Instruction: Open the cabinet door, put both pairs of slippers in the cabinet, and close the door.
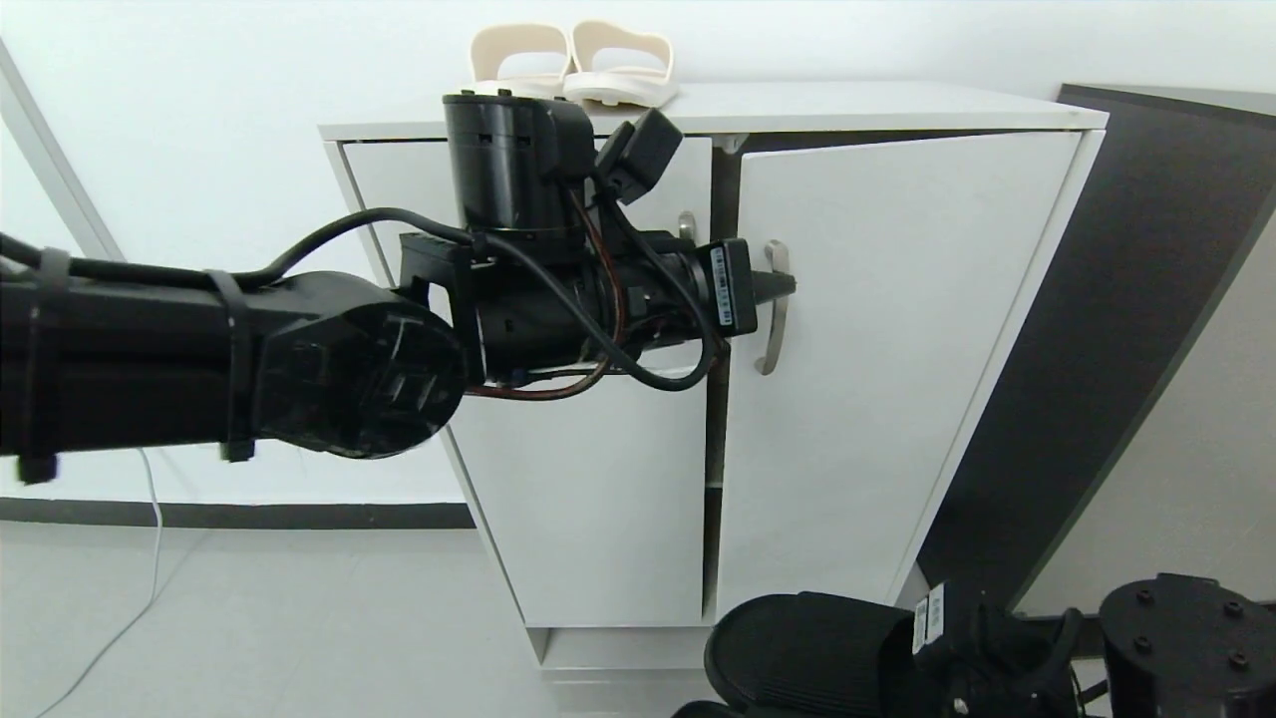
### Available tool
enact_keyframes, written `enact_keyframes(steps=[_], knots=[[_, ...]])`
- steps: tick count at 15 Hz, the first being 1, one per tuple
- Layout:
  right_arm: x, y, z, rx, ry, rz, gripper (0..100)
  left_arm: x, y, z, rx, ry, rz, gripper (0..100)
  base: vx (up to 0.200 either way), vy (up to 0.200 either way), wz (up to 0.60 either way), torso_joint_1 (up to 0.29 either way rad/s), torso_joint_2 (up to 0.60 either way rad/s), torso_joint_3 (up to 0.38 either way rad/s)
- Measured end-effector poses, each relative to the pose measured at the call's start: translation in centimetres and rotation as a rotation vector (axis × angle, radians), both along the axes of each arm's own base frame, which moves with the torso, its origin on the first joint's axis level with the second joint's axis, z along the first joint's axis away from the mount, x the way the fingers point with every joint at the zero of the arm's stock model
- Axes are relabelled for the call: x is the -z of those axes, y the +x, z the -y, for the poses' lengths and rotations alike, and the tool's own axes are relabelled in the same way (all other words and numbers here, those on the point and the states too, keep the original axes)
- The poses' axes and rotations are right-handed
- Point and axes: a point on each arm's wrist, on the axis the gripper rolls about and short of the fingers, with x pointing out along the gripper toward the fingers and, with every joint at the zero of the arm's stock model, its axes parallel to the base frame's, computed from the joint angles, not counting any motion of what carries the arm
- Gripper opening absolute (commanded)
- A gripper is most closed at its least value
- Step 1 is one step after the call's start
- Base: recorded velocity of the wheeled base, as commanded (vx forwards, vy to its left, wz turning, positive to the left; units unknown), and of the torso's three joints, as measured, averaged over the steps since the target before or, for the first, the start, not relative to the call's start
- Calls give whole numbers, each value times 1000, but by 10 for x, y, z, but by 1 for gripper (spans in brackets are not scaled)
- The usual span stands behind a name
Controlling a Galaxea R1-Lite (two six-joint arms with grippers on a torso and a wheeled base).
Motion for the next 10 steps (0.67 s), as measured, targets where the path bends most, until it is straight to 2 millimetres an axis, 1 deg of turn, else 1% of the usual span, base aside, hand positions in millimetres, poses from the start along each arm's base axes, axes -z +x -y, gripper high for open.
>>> enact_keyframes(steps=[3, 6, 8, 10], knots=[[1, -4, 5, -20, -12, 13, 0, -5, -23, -9, 20, 3, 9, 0, 0, 0, 0, 0, 0, 0], [2, -6, 5, -33, -17, 21, 0, -4, -44, -22, 32, 31, 25, 0, 0, 0, 0, 0, 0, 0], [2, -8, 4, -43, -19, 23, 0, -10, -45, -32, 14, 10, 32, 0, 0, 0, 0, 0, 0, 0], [2, -9, 3, -44, -19, 25, 0, -17, -39, -37, -8, -30, 53, 0, 0, 0, 0, 0, 0, 0]])
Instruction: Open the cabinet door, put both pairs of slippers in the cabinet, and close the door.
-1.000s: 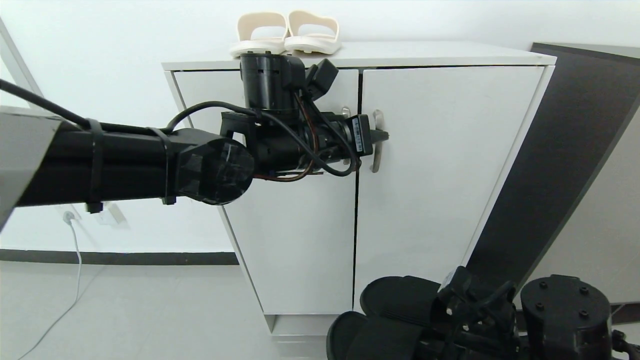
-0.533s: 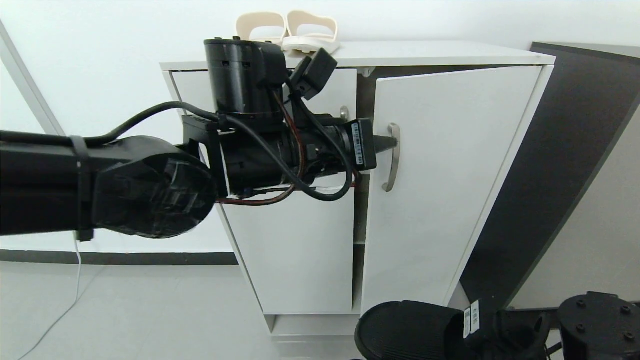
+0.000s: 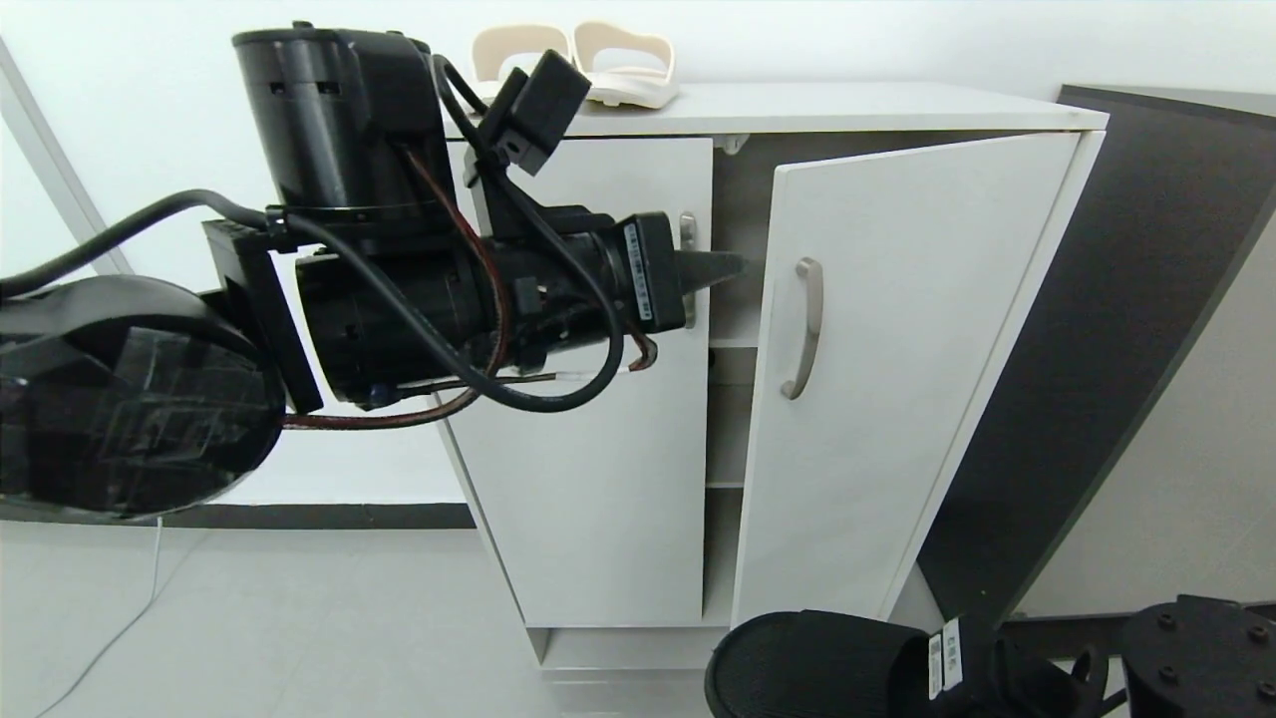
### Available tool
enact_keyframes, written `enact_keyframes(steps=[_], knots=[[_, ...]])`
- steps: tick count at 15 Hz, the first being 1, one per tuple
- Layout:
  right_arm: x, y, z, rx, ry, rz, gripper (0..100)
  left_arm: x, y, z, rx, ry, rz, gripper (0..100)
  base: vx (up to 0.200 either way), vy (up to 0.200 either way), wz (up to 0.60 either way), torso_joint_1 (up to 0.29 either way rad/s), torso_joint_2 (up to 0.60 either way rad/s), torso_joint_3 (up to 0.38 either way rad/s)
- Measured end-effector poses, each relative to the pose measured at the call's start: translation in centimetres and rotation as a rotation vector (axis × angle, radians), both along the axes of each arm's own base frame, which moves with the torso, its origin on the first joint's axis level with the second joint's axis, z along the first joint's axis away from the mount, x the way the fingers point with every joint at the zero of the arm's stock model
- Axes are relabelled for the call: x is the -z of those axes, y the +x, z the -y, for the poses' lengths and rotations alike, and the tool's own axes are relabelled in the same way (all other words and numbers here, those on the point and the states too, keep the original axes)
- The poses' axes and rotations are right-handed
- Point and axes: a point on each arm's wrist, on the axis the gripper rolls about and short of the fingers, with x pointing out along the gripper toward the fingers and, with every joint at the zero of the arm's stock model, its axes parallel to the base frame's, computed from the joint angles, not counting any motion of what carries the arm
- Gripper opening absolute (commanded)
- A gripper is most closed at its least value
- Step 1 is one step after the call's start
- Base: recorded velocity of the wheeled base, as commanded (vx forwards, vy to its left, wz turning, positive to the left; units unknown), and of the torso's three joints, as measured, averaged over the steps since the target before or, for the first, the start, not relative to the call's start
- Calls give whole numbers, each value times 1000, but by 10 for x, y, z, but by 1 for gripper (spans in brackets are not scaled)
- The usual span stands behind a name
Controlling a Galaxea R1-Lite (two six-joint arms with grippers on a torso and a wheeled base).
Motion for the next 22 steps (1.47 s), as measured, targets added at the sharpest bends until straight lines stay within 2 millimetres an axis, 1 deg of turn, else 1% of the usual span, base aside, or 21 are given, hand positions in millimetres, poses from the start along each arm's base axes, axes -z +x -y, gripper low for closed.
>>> enact_keyframes(steps=[1, 3, 6, 8, 10, 11, 14, 16, 19, 20, 22], knots=[[0, 0, 0, -1, 1, 1, 0, -3, 5, 0, -7, -29, 23, 0, 0, 0, 0, 0, 0, 0], [-1, 0, -1, -4, 3, 2, 0, -5, 19, 7, -13, -67, 62, 0, 0, 0, 0, 0, 0, 0], [-1, 0, -1, -6, 2, 1, 0, 0, 46, 26, -14, -124, 135, 0, 0, 0, 0, 0, 0, 0], [0, -1, -2, -8, -1, -1, 0, 7, 64, 39, -13, -162, 185, 0, 0, 0, 0, 0, 0, 0], [1, -1, -3, -12, -4, -3, 0, 23, 72, 47, -1, -110, 121, 0, 0, 0, 0, 0, 0, 0], [2, -2, -3, -14, -7, -7, 0, 26, 74, 48, 6, -100, 109, 0, 0, 0, 0, 0, 0, 0], [4, -3, -5, -26, -17, -15, 0, 34, 73, 48, 42, -79, 87, 0, 0, 0, 0, 0, 0, 0], [6, -3, -6, -28, -24, -19, 0, 39, 65, 44, 105, -59, 64, 0, -200, 0, 0, 0, 5, 7], [7, -6, -9, -44, -28, -26, 0, 39, 50, 36, 142, -47, 57, 0, -200, 0, 0, 2, 4, 1], [7, -8, -11, -59, -28, -26, 0, 40, 44, 39, 158, -45, 56, 0, -200, 0, 0, 2, -2, 2], [7, -13, -13, -83, -27, -26, 0, 40, 28, 50, 217, -43, 60, 0, -200, 0, 0, -2, 0, -2]])
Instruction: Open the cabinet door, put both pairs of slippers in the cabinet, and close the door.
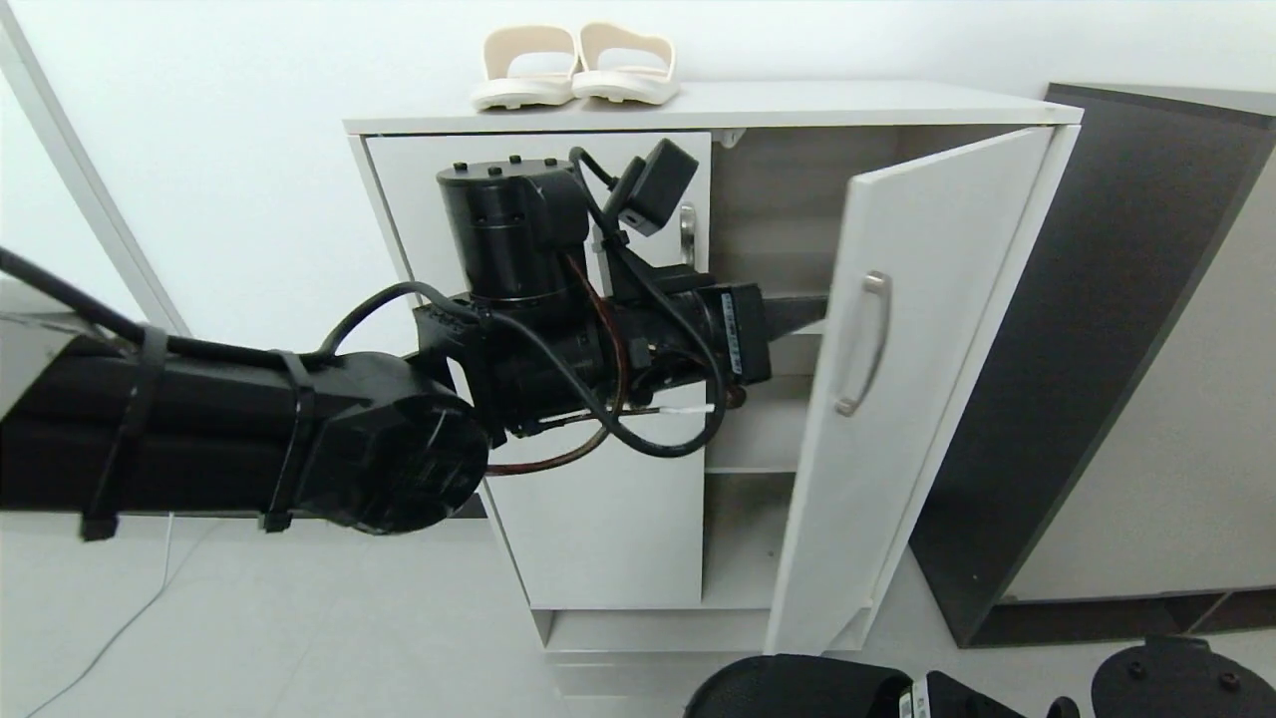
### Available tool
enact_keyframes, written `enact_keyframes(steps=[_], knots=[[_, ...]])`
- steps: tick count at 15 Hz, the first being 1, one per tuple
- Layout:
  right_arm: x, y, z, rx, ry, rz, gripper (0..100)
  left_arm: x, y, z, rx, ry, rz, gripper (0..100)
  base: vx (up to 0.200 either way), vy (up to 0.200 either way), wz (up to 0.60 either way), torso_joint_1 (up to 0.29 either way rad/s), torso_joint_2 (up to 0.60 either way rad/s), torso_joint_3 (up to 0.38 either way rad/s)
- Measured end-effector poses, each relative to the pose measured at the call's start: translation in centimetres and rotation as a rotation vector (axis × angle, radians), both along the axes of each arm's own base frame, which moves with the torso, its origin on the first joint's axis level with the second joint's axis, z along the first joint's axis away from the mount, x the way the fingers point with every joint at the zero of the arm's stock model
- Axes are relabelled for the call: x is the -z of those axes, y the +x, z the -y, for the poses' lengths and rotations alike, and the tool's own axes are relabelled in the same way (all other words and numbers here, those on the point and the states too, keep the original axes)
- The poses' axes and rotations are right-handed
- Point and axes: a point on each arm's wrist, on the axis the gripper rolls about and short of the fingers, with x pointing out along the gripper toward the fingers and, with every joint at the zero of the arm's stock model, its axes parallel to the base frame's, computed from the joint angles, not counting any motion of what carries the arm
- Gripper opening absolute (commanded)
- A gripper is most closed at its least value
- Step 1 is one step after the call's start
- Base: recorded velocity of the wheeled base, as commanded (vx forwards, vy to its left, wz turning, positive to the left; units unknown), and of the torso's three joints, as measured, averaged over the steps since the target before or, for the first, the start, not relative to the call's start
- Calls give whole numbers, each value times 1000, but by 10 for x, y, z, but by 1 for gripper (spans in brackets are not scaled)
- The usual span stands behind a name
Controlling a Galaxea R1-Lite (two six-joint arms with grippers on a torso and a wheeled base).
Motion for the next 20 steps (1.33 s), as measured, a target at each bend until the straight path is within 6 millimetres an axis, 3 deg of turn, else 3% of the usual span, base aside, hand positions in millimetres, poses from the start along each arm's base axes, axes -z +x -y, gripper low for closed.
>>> enact_keyframes(steps=[4, 7, 10, 12, 16, 18, 20], knots=[[0, -2, 0, -7, -1, -3, 0, 0, -16, 11, 69, -14, 21, 0, -150, 0, 0, -2, 1, 3], [1, 2, 0, 15, -1, -5, 0, 0, -10, -1, 28, -13, 24, 0, 0, 0, 0, 0, 0, 0], [-9, 26, -9, 295, 32, 11, 0, -13, -11, -38, -131, 0, 12, 0, 0, 0, 0, 0, 0, 0], [-23, 49, -28, 506, 110, 20, 0, -25, -28, -78, -287, 63, -38, 0, 0, 0, 0, 0, 0, 0], [-27, 94, -46, 831, 94, 51, 0, -48, -102, -166, -633, 188, -22, 0, 0, 0, 0, 0, 0, 0], [-29, 104, -49, 883, 93, 66, 0, -55, -158, -204, -809, 178, 42, 0, 0, 0, 0, 0, 0, 0], [-29, 106, -51, 897, 91, 71, 0, -42, -217, -236, -993, 197, 81, 0, 0, 0, 0, 0, 0, 0]])
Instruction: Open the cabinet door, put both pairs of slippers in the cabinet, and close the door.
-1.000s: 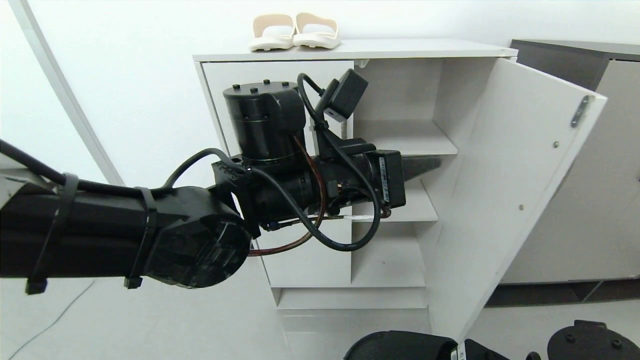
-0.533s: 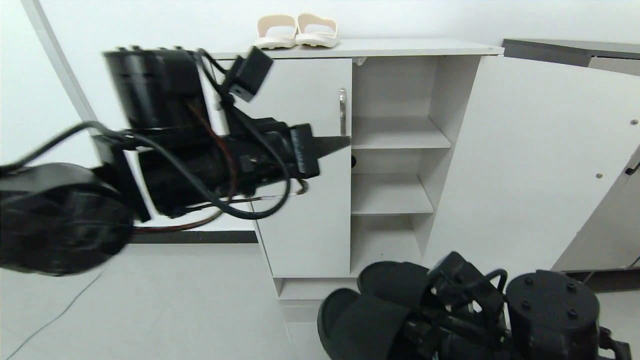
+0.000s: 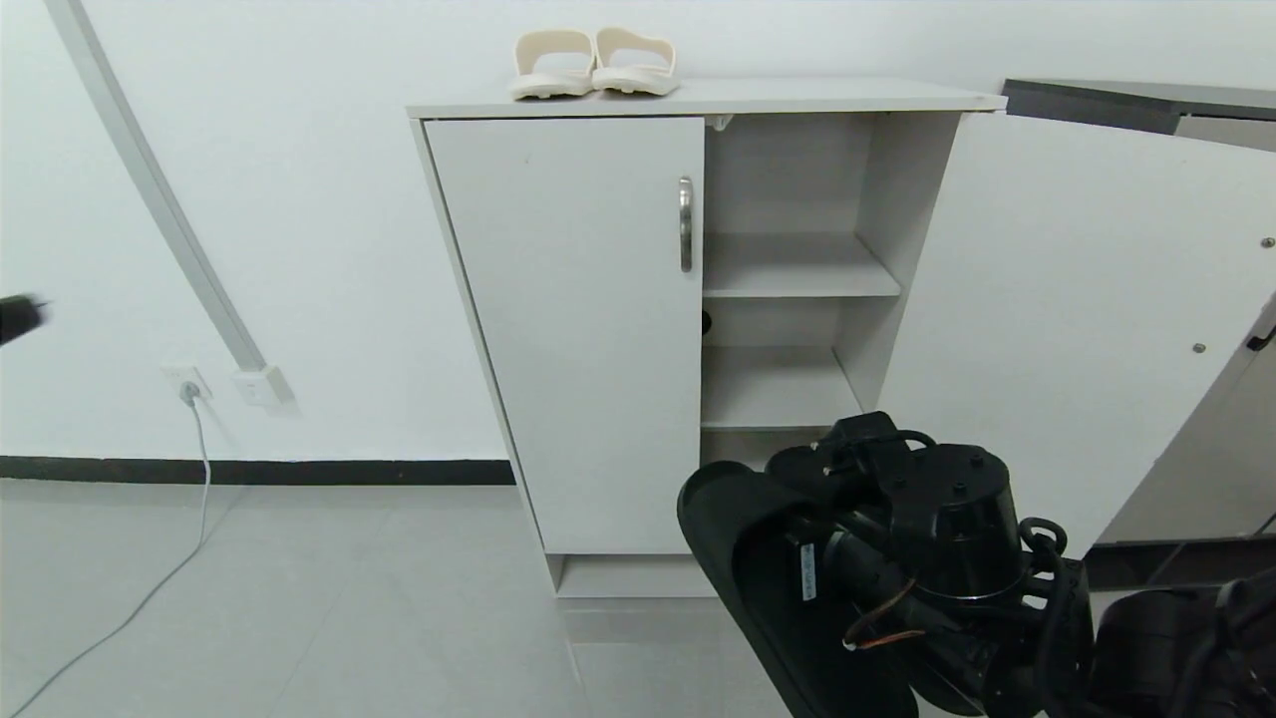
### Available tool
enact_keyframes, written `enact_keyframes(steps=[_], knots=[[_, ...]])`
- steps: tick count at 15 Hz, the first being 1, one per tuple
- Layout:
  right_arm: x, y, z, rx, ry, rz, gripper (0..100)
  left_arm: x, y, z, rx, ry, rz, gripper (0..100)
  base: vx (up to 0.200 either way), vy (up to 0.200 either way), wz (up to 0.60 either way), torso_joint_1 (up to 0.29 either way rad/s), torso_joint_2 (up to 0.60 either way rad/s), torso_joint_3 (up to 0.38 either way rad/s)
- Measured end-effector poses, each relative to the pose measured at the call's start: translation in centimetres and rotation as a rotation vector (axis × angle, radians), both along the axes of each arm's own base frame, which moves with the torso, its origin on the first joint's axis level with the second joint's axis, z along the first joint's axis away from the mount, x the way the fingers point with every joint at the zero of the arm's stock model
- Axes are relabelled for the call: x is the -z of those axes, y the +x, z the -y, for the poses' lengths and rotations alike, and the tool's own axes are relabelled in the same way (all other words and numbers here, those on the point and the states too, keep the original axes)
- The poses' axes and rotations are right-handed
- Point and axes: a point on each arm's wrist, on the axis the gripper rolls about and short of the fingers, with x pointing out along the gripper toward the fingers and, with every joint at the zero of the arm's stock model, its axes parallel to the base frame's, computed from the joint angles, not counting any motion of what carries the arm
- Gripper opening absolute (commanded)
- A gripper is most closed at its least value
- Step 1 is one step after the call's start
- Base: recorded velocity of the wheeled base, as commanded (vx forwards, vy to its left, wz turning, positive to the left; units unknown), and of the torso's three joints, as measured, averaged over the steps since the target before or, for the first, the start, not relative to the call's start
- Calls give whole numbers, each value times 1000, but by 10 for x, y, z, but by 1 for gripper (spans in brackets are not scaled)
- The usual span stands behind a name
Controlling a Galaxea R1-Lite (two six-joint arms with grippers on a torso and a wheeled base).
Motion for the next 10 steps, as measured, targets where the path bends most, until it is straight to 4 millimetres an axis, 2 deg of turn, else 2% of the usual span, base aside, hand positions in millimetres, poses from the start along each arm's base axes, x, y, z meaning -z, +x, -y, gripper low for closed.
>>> enact_keyframes(steps=[2, 4, 6, 7, 9, 10], knots=[[1, 1, 0, 2, -3, -3, 0, 35, -44, -15, -191, 57, 7, 0, 0, 0, 0, 0, 0, 0], [3, 0, -1, -2, -8, -7, 0, 97, -69, -17, -310, 104, -51, 0, 0, 0, 0, 0, 0, 0], [3, 0, -1, -1, -8, -6, 0, 153, -76, -16, -362, 121, -58, 0, 0, 0, 0, 0, 0, 0], [2, 0, -2, -4, -5, -3, 0, 174, -73, -15, -358, 124, -43, 0, 0, 0, 0, 0, 0, 0], [2, 0, -2, 7, -8, 0, 0, 210, -69, -13, -284, 137, -71, 0, 0, 0, 0, 0, 0, 0], [2, -2, -3, 1, -8, 0, 0, 215, -68, -12, -275, 159, -61, 0, 0, 0, 0, 0, 0, 0]])
